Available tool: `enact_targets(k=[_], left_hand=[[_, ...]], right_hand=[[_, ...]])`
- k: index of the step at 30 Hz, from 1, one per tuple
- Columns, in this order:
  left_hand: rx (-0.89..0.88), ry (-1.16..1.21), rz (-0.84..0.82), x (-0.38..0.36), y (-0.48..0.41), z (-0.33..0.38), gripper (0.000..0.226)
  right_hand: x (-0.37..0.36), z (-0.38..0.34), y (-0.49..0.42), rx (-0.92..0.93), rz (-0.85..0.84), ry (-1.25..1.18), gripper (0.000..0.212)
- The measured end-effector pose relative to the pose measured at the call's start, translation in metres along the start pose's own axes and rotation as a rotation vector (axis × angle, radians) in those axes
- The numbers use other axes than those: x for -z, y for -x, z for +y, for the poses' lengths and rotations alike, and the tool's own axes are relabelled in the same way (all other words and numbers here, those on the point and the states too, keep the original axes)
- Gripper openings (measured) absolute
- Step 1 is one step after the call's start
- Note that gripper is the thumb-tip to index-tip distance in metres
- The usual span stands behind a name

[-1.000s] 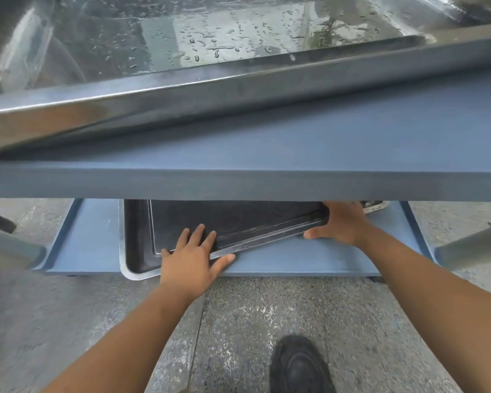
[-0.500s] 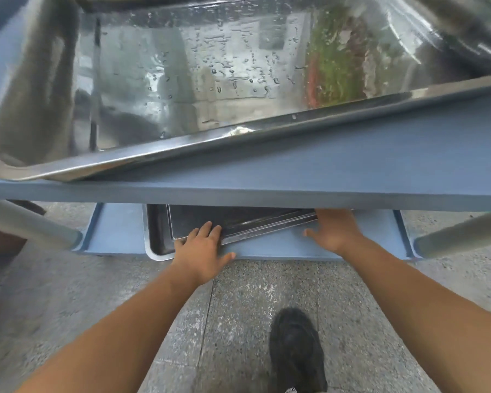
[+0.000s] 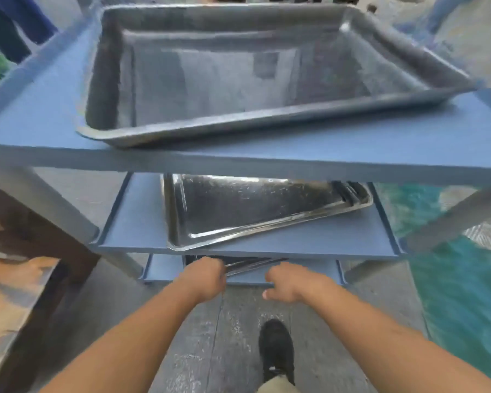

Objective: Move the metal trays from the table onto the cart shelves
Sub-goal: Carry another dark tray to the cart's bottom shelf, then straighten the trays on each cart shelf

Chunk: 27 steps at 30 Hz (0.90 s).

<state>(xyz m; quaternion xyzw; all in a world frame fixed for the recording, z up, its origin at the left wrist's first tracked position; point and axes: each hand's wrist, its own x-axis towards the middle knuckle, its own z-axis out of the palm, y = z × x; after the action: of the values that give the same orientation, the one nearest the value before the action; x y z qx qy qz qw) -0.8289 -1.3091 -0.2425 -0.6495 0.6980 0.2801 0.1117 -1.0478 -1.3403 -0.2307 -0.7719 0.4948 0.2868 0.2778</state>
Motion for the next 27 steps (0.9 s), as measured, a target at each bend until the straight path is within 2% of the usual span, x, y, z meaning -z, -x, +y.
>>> enact_targets(k=[8,12,16,21,27], left_hand=[[-0.102,-0.043,0.094,0.169,0.15,0.055,0.024],[-0.066,-0.079,0.25,0.252,0.22,0.077,0.022],[-0.066,0.038,0.394,0.315,0.279,0.1,0.027],[-0.109,0.064,0.524,0.335,0.327,0.129,0.037],[-0.129,-0.053,0.555,0.314,0.335,0.147,0.051]], right_hand=[[0.131,-0.034,0.192,-0.013,0.205,-0.008,0.05],[0.187,-0.038,0.287,-0.045,0.392,-0.09,0.044],[0.214,-0.045,0.365,-0.089,0.548,-0.224,0.041],[0.219,-0.046,0.423,-0.07,0.756,-0.467,0.054],[0.206,-0.022,0.436,-0.037,0.775,-0.488,0.066]])
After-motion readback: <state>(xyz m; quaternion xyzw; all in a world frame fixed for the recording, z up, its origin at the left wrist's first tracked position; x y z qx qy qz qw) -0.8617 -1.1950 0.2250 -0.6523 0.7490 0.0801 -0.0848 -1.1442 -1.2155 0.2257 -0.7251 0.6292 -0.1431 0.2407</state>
